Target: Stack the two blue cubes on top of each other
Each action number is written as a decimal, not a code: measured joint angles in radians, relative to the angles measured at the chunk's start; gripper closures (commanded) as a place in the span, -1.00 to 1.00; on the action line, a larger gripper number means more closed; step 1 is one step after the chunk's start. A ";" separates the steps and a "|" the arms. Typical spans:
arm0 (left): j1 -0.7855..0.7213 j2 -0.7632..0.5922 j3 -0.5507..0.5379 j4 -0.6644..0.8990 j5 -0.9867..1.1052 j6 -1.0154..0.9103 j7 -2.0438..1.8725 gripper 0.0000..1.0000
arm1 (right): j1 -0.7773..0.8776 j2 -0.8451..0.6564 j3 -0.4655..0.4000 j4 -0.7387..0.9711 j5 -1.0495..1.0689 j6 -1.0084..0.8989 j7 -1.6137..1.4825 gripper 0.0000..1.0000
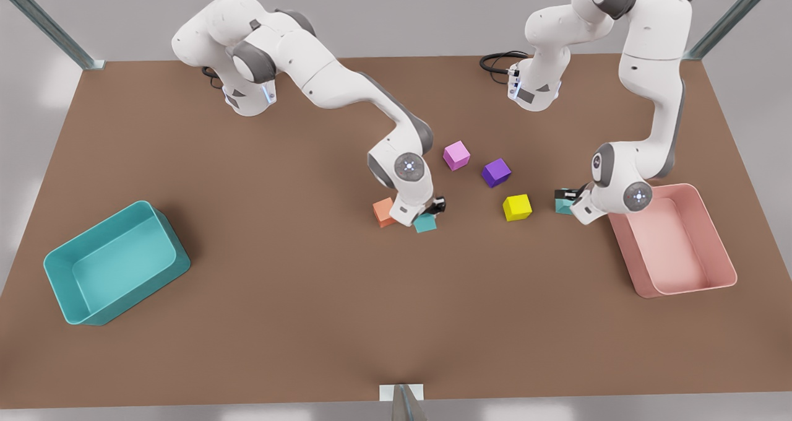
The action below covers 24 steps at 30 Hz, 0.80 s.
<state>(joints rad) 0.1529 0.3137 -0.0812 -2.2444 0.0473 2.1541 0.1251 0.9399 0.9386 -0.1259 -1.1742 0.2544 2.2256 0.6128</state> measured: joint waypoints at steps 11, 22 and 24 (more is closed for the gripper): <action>0.009 0.048 0.009 -0.032 0.001 0.109 0.095 -0.94 | -0.120 -0.143 0.003 -0.001 -0.014 -0.047 0.212 -0.99; -0.074 0.037 0.002 0.454 0.036 -0.059 0.123 -0.28 | -0.648 -0.626 -0.032 -0.180 -0.262 -0.631 -0.269 -1.00; -0.125 0.138 -0.034 0.680 0.044 -0.186 0.114 -0.28 | -0.654 -0.715 -0.032 -0.246 -0.284 -0.678 -0.352 -1.00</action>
<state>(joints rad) 0.0278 0.4512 -0.1148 -1.5639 0.0911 1.9680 0.2393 0.2855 0.2235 -0.1581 -1.4200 -0.0296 1.5471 0.2608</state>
